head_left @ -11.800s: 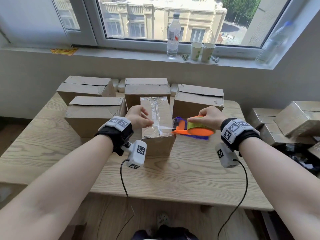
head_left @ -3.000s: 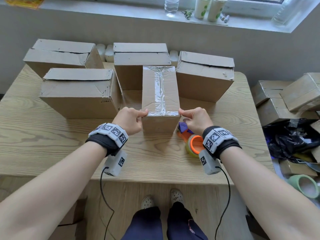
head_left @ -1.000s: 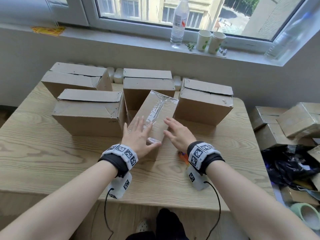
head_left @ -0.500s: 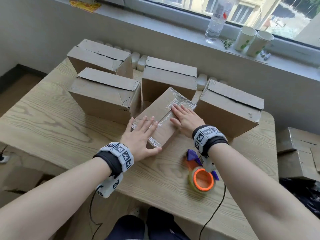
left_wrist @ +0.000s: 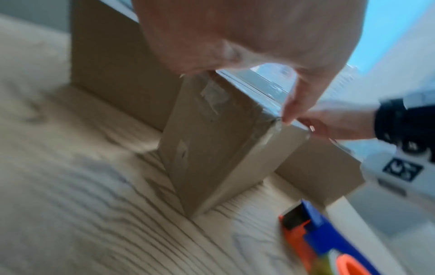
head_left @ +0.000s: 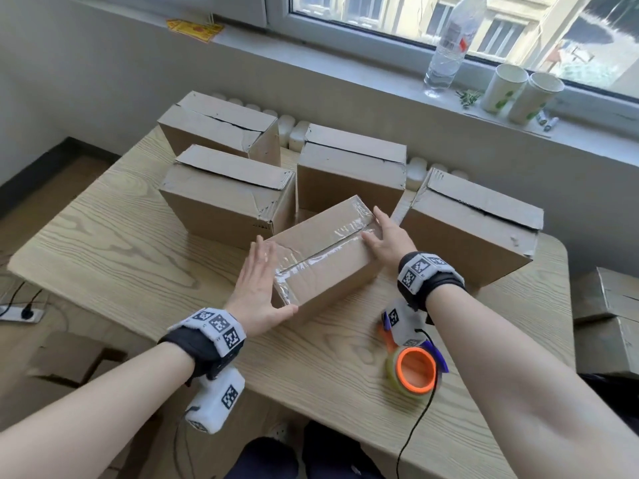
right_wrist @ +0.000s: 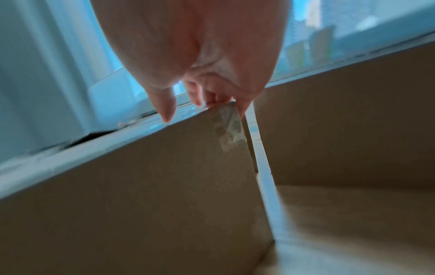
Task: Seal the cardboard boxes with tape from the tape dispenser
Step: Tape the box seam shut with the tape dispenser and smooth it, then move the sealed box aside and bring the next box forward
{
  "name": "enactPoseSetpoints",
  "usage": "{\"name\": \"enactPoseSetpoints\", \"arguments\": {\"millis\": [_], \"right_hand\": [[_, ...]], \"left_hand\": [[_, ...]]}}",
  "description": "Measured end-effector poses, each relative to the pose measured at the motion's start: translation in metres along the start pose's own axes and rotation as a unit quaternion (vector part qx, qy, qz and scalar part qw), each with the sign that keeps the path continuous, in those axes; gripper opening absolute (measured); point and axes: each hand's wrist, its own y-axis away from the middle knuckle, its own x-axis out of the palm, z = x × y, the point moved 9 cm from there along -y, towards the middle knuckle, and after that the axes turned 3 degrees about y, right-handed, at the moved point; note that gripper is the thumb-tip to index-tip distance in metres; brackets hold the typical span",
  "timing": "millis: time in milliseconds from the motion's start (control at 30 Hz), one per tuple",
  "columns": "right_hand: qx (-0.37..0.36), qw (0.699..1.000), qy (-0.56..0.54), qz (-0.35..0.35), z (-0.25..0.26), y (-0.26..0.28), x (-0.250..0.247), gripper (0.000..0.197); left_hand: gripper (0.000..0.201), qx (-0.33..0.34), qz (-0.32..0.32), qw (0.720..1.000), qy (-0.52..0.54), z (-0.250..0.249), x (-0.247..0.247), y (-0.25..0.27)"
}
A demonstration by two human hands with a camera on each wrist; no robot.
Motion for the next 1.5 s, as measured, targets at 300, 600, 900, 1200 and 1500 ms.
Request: {"name": "enactPoseSetpoints", "arguments": {"millis": [300, 600, 900, 1200, 1500], "right_hand": [[0.057, 0.981, -0.183, -0.041, -0.007, 0.02, 0.004, 0.05], [0.074, 0.942, -0.299, -0.13, -0.007, 0.092, -0.049, 0.049], [0.129, 0.876, -0.379, -0.269, -0.074, 0.202, -0.115, 0.05], [0.191, 0.844, -0.385, -0.32, -0.171, 0.245, -0.143, 0.049], [0.259, 0.832, -0.408, -0.272, -0.257, 0.216, -0.133, 0.048]], "left_hand": [[0.118, -0.119, -0.039, 0.934, 0.334, 0.04, 0.0, 0.018], [0.063, -0.026, -0.06, 0.906, 0.419, 0.005, -0.039, 0.013], [0.062, 0.123, 0.035, 0.901, 0.414, -0.13, -0.043, -0.017], [0.052, 0.072, 0.074, 0.906, 0.411, -0.216, 0.036, -0.073], [0.054, 0.04, 0.086, 0.952, 0.291, -0.24, 0.094, -0.121]]}}
